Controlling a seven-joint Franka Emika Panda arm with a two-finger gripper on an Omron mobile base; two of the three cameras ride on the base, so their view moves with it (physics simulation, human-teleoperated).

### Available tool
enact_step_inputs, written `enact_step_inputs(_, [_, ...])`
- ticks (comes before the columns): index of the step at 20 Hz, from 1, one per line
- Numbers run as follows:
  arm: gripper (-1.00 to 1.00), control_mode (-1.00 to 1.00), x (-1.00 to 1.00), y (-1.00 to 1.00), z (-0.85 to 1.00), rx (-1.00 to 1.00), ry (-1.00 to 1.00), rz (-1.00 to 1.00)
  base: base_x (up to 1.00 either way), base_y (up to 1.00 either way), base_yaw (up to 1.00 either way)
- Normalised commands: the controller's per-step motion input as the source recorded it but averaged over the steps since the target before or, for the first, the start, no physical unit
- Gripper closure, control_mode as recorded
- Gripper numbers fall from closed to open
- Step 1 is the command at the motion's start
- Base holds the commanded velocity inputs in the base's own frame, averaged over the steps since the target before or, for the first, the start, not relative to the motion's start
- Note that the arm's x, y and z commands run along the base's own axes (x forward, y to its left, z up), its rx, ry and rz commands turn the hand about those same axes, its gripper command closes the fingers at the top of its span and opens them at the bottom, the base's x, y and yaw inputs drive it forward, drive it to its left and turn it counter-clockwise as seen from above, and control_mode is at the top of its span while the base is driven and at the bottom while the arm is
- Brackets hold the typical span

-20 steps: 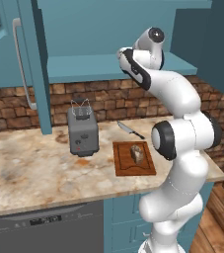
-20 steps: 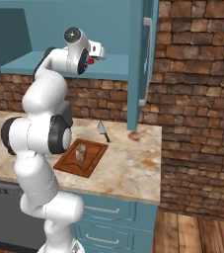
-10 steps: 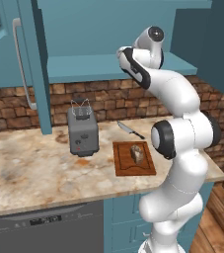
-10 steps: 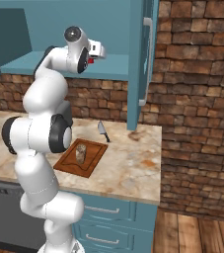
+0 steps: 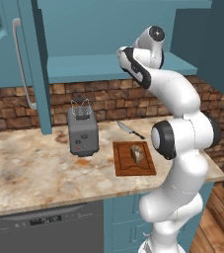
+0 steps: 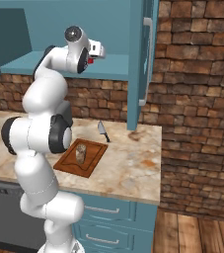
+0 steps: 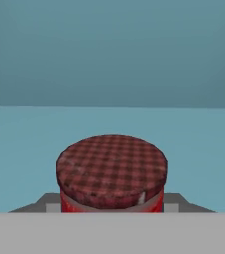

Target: Pick the bread, place it on the cutting board, pick the jam, place it on the counter, and close the cabinet.

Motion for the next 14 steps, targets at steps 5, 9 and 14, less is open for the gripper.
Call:
enact_step_inputs(5, [1.00, -1.00, -0.27, 0.00, 0.00, 0.00, 0.00, 0.00, 0.00, 0.00, 0.00])
enact_step_inputs(9, [1.00, -1.00, -0.39, 0.00, 0.00, 0.00, 0.00, 0.00, 0.00, 0.00, 0.00])
enact_step_inputs(14, [1.00, -1.00, -0.41, 0.00, 0.00, 0.00, 0.00, 0.00, 0.00, 0.00, 0.00])
